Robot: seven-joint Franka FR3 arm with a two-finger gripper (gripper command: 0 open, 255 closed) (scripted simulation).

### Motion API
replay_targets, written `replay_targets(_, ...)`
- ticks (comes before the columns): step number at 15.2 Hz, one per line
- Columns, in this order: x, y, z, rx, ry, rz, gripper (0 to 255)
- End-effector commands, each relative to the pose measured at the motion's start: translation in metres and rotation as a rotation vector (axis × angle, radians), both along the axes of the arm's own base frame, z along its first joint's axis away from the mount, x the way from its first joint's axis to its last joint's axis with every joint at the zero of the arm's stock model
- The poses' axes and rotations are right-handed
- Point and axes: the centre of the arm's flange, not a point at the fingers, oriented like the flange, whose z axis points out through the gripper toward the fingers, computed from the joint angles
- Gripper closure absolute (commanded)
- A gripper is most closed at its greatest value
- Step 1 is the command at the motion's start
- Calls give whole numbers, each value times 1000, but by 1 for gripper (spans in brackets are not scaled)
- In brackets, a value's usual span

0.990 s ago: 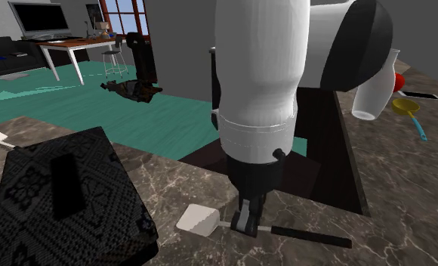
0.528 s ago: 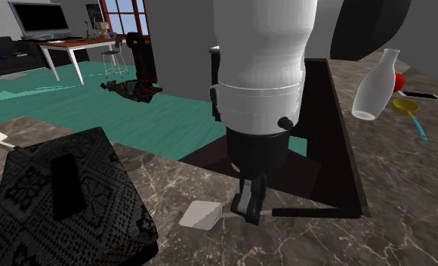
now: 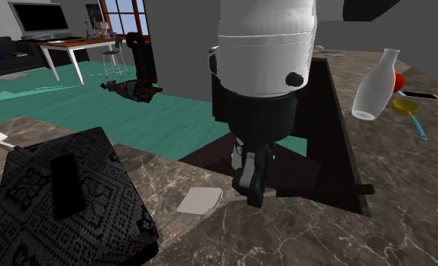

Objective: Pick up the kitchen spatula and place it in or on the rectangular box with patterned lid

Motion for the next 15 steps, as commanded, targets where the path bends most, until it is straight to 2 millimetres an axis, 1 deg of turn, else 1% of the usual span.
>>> replay_targets(1,-1,1,12,0,0,0,255)
replay_targets(9,-1,1,54,0,0,0,255)
replay_targets(10,-1,1,57,0,0,0,255)
replay_targets(15,36,-54,59,0,0,0,255)
